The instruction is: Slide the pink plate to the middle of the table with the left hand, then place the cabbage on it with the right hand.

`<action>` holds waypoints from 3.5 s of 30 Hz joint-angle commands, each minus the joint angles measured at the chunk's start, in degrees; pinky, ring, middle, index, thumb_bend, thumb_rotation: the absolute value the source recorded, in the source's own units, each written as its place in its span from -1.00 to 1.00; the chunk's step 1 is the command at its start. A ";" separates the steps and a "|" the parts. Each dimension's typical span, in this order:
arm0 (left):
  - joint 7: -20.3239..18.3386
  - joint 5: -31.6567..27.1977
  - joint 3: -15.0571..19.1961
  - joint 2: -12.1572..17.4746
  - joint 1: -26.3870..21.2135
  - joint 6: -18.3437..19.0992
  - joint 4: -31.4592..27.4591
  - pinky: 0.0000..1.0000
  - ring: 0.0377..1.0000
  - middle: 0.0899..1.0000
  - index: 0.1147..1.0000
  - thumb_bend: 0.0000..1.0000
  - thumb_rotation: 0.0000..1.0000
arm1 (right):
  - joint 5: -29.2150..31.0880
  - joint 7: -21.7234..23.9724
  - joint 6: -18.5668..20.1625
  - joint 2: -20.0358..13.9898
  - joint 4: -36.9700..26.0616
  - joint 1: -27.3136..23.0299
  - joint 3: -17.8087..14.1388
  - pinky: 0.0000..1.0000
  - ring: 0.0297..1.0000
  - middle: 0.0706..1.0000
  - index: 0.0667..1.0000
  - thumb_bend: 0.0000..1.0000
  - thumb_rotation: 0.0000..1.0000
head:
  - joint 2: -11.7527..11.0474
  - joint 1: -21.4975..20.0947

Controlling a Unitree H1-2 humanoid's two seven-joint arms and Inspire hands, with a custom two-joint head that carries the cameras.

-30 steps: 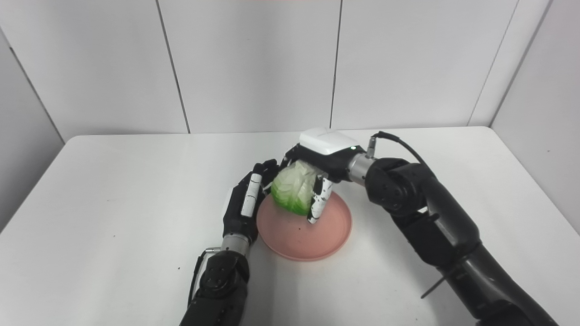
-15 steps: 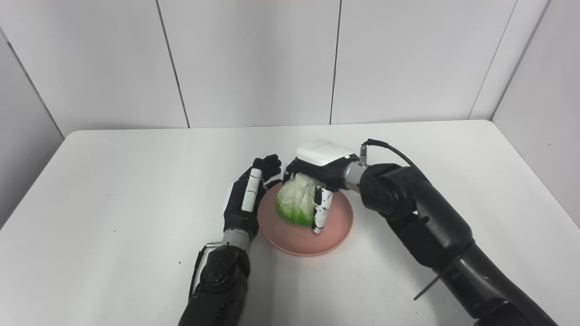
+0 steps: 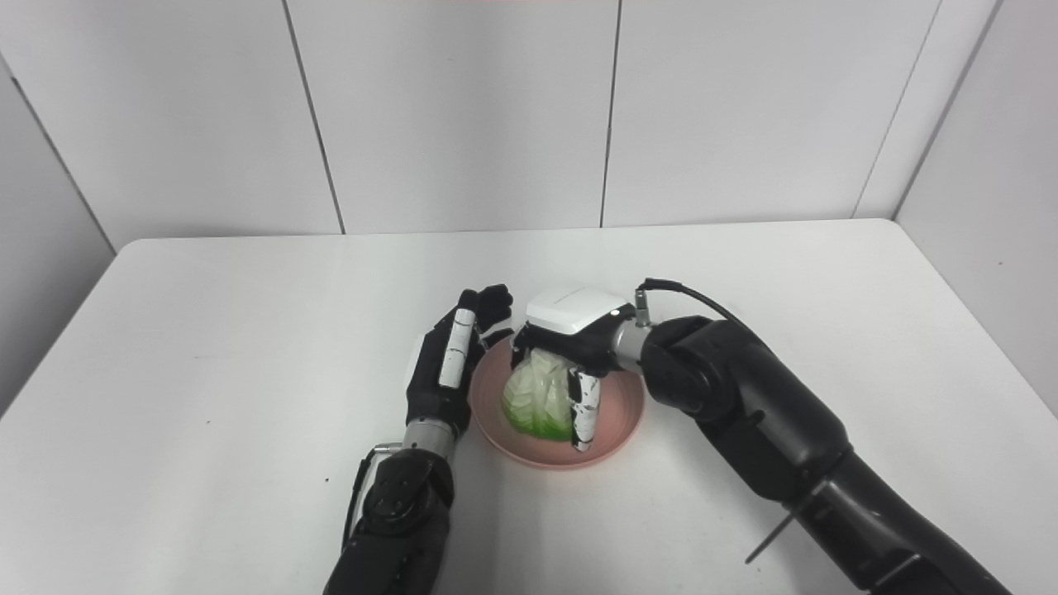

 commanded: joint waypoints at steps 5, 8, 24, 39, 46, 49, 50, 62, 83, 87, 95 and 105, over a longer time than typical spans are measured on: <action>-0.92 -1.22 0.16 0.38 3.80 0.82 1.90 0.46 0.63 0.48 0.19 0.57 0.68 | 4.89 2.76 1.21 -0.18 -2.25 -2.09 -3.94 0.22 0.40 0.46 0.34 0.96 -0.57 | -0.12 -0.16; -1.20 -1.43 0.20 0.49 3.75 0.89 1.94 0.48 0.63 0.46 0.18 0.57 0.67 | 5.31 5.63 2.21 -0.61 -2.90 -2.85 -4.18 0.35 0.57 0.59 0.45 1.00 -0.48 | -0.05 -0.43; -0.33 -0.59 0.22 0.78 3.77 0.59 1.23 0.51 0.62 0.46 0.23 0.58 0.66 | 8.35 15.53 10.15 -6.21 -11.19 -5.69 -9.68 0.91 1.00 0.98 0.77 1.00 -0.19 | -0.28 -0.34; 3.01 1.62 0.66 1.29 3.52 -0.77 -1.27 0.70 0.73 0.60 0.36 0.63 0.71 | 30.97 -8.84 5.12 2.05 -8.01 9.07 -32.12 0.57 0.76 0.76 0.70 1.00 0.29 | -0.59 -0.07; 7.35 3.27 1.48 1.16 3.13 -1.88 -3.56 0.99 0.99 0.94 0.79 0.69 0.85 | 45.74 -21.51 8.62 15.78 -3.76 16.96 -43.49 0.65 0.81 0.85 0.87 1.00 0.97 | -0.63 0.22; 8.60 4.22 1.26 1.34 2.80 -1.86 -3.98 1.00 1.00 0.99 0.88 0.71 0.88 | 50.61 -23.29 9.96 18.69 -2.35 18.18 -45.48 0.64 0.79 0.87 0.90 1.00 1.00 | -0.65 0.15; 9.13 4.71 1.13 1.38 2.59 -2.06 -3.88 1.00 1.00 1.00 0.89 0.72 0.88 | 51.10 -24.06 9.52 19.34 -1.60 18.62 -45.55 0.64 0.79 0.87 0.89 1.00 1.00 | -0.65 0.15; 15.73 8.24 0.64 0.28 -0.47 -6.27 2.07 1.00 1.00 1.00 1.00 0.44 0.85 | 40.08 -34.75 -2.30 19.36 7.07 20.29 -38.68 1.00 1.00 0.95 0.93 0.94 1.00 | -1.09 -0.39; 13.70 8.11 0.30 1.42 0.29 -1.19 -0.30 1.00 1.00 0.97 1.00 0.72 0.92 | 38.67 -37.23 -1.97 18.35 7.32 21.70 -33.71 0.95 0.97 0.95 0.92 0.73 1.00 | -1.20 -0.87; 13.94 8.18 0.33 1.15 0.39 -0.61 -0.66 1.00 1.00 0.98 1.00 0.74 0.92 | 38.55 -36.92 -0.94 17.90 6.79 21.81 -32.96 0.96 0.96 0.95 0.93 0.77 1.00 | -1.03 -0.98; 13.71 7.92 0.35 0.99 0.53 -0.70 -0.68 1.00 1.00 0.98 0.99 0.73 0.91 | 39.62 -36.78 1.61 18.23 5.42 21.85 -33.20 1.00 1.00 0.96 0.93 0.84 1.00 | -0.96 -0.78; 13.76 7.86 0.46 0.99 0.53 -0.40 -0.83 1.00 1.00 0.96 0.99 0.74 0.90 | 43.27 -36.94 4.51 19.40 4.45 21.25 -34.81 1.00 1.00 0.98 0.94 0.90 1.00 | -0.92 -0.70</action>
